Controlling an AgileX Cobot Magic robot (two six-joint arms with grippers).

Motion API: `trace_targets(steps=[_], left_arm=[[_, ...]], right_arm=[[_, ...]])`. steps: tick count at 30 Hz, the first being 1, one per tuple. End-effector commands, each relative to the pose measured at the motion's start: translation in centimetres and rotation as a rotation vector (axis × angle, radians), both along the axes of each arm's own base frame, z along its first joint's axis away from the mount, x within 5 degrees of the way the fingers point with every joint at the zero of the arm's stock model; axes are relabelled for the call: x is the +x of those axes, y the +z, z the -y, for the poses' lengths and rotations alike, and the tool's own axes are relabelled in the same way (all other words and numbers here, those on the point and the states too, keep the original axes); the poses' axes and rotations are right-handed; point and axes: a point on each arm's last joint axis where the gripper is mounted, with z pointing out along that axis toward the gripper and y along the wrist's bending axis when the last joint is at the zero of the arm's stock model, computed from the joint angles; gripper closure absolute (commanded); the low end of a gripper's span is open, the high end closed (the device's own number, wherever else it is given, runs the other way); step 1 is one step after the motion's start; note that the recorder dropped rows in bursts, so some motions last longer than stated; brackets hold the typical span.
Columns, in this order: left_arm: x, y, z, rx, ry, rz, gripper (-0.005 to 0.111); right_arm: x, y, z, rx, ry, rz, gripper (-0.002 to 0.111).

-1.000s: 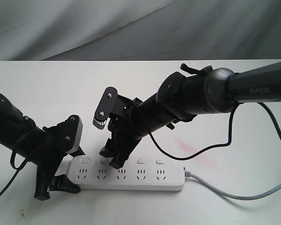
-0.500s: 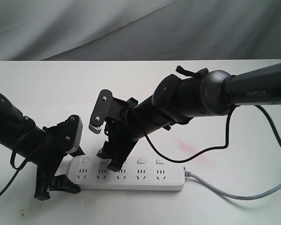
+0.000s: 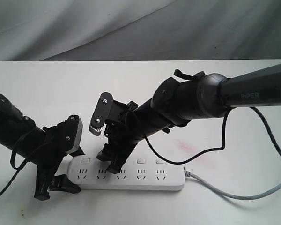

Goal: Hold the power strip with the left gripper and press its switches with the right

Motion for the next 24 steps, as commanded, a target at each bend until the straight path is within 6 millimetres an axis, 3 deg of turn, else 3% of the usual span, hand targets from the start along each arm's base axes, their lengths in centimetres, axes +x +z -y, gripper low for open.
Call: trace_targets(steps=[1, 24], left_arm=[[0.2, -0.4, -0.2, 0.033, 0.002, 0.025, 0.043], [0.2, -0.4, -0.2, 0.033, 0.003, 0.024, 0.043]], right_arm=[[-0.1, -0.9, 0.1, -0.025, 0.022, -0.009, 0.045], [0.0, -3.1, 1.0, -0.069, 0.023, -0.071, 0.045]])
